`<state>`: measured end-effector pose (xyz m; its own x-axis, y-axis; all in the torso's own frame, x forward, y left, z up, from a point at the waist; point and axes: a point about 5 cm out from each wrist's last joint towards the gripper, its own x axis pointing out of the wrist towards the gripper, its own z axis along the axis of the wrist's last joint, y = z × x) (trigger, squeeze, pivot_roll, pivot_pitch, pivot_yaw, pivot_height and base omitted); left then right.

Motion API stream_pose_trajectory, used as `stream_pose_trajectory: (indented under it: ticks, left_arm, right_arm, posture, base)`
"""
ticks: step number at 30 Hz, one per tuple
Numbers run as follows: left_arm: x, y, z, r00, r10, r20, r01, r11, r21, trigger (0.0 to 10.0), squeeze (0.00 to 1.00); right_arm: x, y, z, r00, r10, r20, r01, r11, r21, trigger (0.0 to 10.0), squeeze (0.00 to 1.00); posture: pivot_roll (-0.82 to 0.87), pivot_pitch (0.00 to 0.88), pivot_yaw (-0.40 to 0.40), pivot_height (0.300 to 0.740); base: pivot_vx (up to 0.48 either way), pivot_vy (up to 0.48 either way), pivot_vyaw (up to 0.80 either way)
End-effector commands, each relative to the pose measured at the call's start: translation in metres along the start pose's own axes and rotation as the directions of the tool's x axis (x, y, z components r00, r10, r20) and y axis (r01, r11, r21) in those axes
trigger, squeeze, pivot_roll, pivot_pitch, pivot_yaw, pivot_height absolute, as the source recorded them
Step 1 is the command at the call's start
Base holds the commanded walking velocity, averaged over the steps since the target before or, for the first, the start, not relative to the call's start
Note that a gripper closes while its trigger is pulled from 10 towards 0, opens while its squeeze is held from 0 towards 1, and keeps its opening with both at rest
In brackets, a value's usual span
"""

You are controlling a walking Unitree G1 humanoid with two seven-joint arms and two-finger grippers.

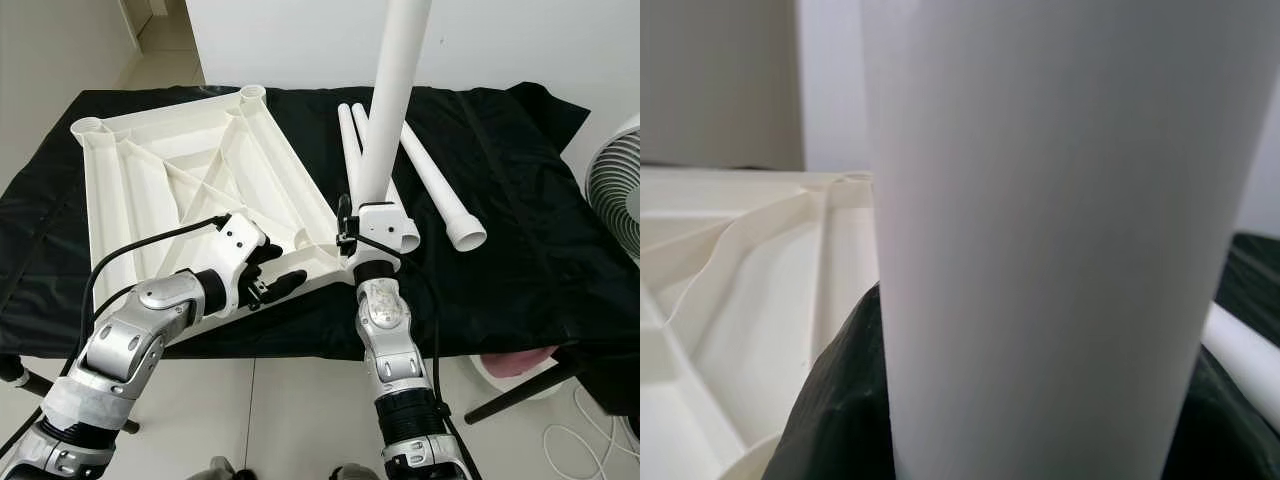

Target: Building children table

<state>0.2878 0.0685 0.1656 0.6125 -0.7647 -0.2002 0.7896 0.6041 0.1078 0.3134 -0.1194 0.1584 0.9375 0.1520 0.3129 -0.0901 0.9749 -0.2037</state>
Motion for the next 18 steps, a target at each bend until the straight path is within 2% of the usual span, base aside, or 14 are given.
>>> stream_pose_trajectory:
  ticks: [1, 5, 11, 15, 18]
  left_arm:
    - [0.001, -0.001, -0.001, 1.000, 0.021, -0.010, -0.021, 1.000, 0.004, 10.0, 0.00]
    - [0.001, -0.001, -0.001, 1.000, 0.020, -0.011, -0.020, 1.000, 0.004, 10.0, 0.00]
    - [0.002, -0.001, -0.001, 1.000, 0.015, -0.011, -0.015, 1.000, 0.008, 10.0, 0.00]
    - [0.002, -0.001, -0.001, 1.000, 0.013, -0.010, -0.013, 1.000, 0.010, 10.0, 0.00]
    - [0.002, 0.000, -0.001, 1.000, 0.013, -0.011, -0.013, 1.000, 0.011, 10.0, 0.00]
  right_arm:
    - [-0.015, 0.001, -0.026, 0.989, 0.098, -0.107, -0.103, 0.994, -0.047, 10.0, 0.00]
    - [-0.015, 0.000, -0.025, 0.986, 0.137, -0.099, -0.142, 0.989, -0.051, 10.0, 0.00]
    - [-0.009, -0.016, -0.027, 0.981, 0.142, -0.131, -0.148, 0.988, -0.035, 10.0, 0.00]
    - [-0.006, -0.023, -0.033, 0.975, 0.105, -0.197, -0.081, 0.989, 0.126, 10.0, 0.00]
    - [-0.006, -0.024, -0.034, 0.974, 0.101, -0.202, -0.073, 0.987, 0.141, 10.0, 0.00]
  posture:
    - [-0.14, 0.050, 0.046, 0.740]
    - [-0.14, 0.048, 0.048, 0.740]
    - [-0.14, 0.045, 0.051, 0.740]
    - [-0.15, 0.043, 0.054, 0.740]
    - [-0.15, 0.043, 0.054, 0.740]
  base:
    - [0.000, 0.000, 0.00]
    - [0.000, 0.000, 0.00]
    - [0.000, 0.000, 0.00]
    - [0.000, 0.000, 0.00]
    - [0.000, 0.000, 0.00]
